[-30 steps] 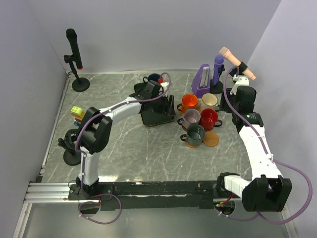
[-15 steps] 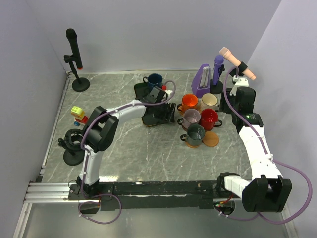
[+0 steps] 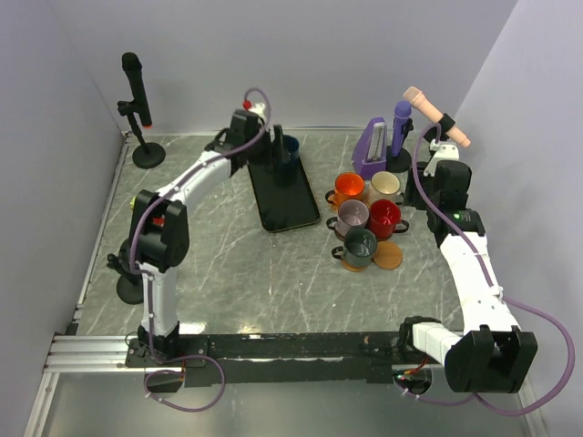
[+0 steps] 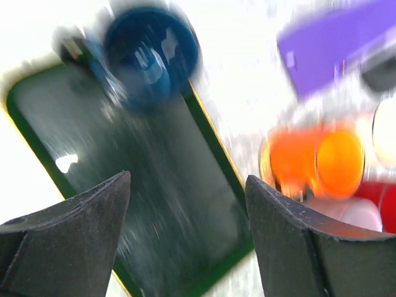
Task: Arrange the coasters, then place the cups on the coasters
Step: Pick up the cup from the tray.
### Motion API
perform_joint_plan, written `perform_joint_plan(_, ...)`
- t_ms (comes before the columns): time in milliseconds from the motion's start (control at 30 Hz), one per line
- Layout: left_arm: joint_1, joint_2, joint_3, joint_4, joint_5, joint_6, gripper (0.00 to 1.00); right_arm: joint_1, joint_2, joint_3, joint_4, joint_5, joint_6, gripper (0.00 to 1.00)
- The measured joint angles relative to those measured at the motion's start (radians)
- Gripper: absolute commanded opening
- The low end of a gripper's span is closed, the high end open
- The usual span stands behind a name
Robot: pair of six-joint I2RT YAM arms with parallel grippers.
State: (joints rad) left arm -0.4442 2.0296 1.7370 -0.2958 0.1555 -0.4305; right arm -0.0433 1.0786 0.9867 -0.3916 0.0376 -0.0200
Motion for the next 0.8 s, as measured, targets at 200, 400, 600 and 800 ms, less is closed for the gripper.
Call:
perform_joint_plan(200, 0.062, 0.150, 0.204, 0.030, -0.003, -0.003, 0.80, 0.000, 0.000, -0.006, -0.007, -0.001, 0.005, 0.64)
perform_joint_plan(400, 0.064, 0.294, 0.277, 0.043, 0.004, -0.002, 0.79, 0.000, 0.000, -0.006, -0.037, -0.003, 0.004, 0.63)
perform_joint_plan(600, 0.069, 0.381, 0.346, 0.040, 0.012, -0.024, 0.73, 0.000, 0.000, -0.006, -0.071, -0.003, 0.004, 0.63)
perform_joint_plan(800, 0.070, 0.352, 0.264, 0.151, -0.006, -0.109, 0.74, 0.000, 0.000, -0.006, -0.095, -0.003, 0.004, 0.63)
